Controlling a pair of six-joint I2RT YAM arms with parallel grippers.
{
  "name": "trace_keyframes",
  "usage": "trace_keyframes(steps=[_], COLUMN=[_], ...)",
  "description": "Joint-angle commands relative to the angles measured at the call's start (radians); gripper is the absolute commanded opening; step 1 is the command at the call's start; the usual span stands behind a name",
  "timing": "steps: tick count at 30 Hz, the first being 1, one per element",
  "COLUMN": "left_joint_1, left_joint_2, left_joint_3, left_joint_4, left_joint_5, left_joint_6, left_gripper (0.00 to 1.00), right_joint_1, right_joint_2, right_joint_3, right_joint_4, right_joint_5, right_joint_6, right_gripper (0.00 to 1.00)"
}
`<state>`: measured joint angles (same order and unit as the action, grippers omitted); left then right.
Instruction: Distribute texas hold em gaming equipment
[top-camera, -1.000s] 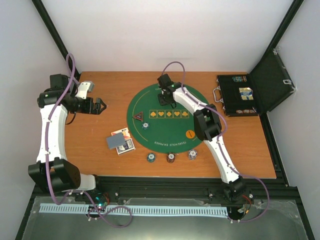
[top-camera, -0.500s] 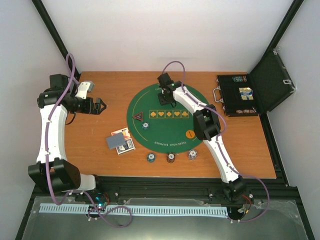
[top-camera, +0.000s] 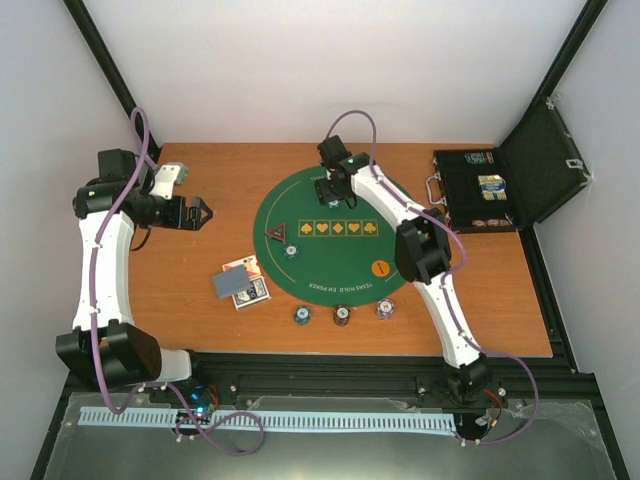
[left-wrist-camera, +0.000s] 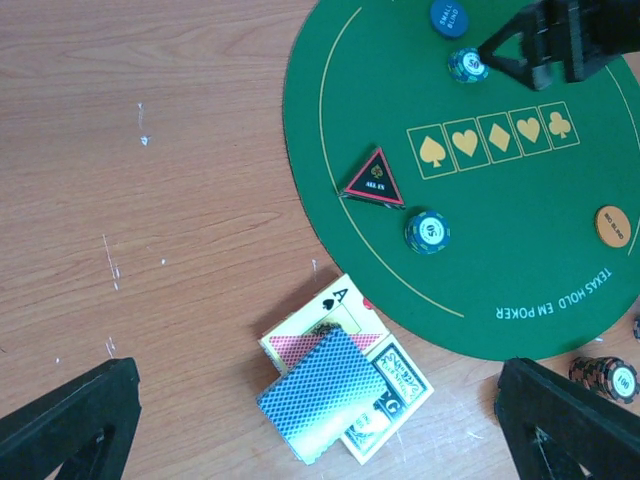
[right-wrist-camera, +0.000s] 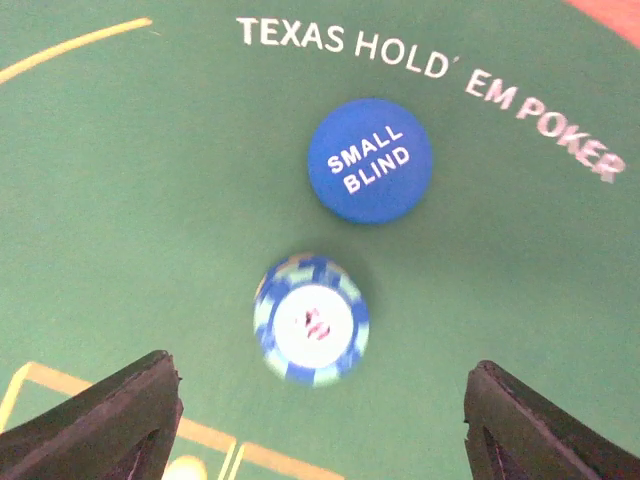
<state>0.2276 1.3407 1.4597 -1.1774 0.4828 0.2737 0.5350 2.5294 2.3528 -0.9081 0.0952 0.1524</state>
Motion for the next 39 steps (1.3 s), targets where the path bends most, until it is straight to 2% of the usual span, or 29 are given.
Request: trace_keyframes(steps=[1,4,9,14,22,29,39], left_joint_1=[0.004,0.004,0.012,0.053,0.053,0.053,0.054], left_joint_2=[-0.022,-0.031,-0.044,-0.064,-0.129,-0.149,-0.153], left_joint_3=[0.041,0.036,0.017,-0.012,-0.108,-0.145,-0.115], left_joint_4=[-0.045,-0.054,-0.072,-0.064,-0.036,-0.031,-0.043], left_joint_5=[0.015,0.018,0.017,0.017,-0.006,-0.003,0.004], left_joint_6=[0.004,0.002,0.006,0.001,0.013,0.025,0.029], left_gripper=[1.00,1.00,1.00,1.00,1.00,1.00,1.00], right_joint_1=[0.072,0.161,0.355,0.514,0.633,0.635,0.623], right_joint_2=[-0.261,-0.429,-0.678,-0.791,-0.731,-0.666,-0.608], right_joint_3=[-0.142,-0.407,-0.741,-0.951,-1.025,-1.044,-1.060], right_joint_4=[-0.003,0.061,0.155,0.217,0.247,0.271,0.298], right_joint_5=[0.043,0.062,0.040,0.034,0.018,-0.006,-0.007], right_joint_6=[0.000,0.021,0.110,0.229,0.291,0.287,0.276], right_gripper=[0.78,0.81,0.82,0.85,0.87,0.84,0.80])
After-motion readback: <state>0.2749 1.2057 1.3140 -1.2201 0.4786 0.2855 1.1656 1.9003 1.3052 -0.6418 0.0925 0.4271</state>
